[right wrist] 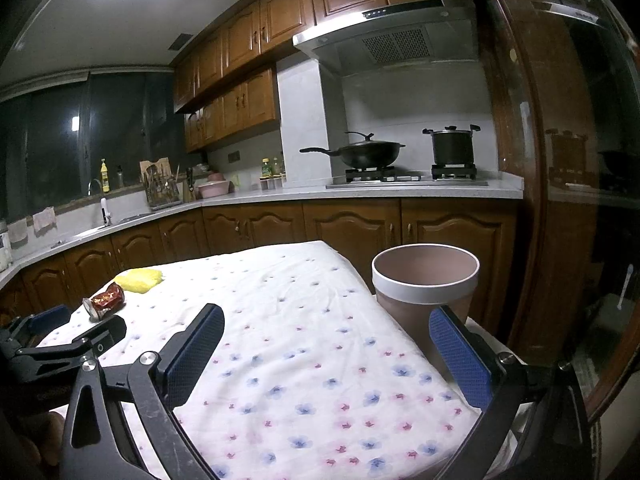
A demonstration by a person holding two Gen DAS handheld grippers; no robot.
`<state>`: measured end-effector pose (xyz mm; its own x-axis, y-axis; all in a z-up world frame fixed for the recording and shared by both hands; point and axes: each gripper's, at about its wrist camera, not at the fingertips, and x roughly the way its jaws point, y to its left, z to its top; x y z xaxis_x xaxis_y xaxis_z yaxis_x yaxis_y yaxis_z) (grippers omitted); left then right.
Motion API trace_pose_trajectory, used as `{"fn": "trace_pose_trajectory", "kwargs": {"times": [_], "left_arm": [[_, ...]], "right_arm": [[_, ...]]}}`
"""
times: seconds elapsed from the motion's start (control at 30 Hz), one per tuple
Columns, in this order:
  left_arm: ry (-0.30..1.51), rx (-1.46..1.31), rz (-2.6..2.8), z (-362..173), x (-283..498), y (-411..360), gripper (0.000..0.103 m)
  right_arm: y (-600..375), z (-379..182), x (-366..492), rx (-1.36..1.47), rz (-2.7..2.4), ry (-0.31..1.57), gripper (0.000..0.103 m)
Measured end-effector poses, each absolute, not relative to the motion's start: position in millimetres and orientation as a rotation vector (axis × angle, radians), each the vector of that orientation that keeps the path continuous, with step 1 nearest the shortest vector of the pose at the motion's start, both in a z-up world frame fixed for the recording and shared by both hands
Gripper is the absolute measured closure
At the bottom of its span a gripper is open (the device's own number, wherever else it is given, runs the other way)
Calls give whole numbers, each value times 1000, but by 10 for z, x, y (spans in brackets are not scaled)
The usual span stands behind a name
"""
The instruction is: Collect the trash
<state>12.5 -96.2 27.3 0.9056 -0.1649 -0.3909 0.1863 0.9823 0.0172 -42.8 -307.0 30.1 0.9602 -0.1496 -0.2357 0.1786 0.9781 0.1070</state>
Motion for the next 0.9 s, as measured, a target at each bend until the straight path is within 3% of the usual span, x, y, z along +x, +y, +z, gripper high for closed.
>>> {"fn": "trace_pose_trajectory", "kwargs": {"times": [0.9], "left_arm": [[398, 46, -163, 269, 93, -947, 0]], "right_arm": [[-3015, 290, -437, 128, -160, 234, 0]]}}
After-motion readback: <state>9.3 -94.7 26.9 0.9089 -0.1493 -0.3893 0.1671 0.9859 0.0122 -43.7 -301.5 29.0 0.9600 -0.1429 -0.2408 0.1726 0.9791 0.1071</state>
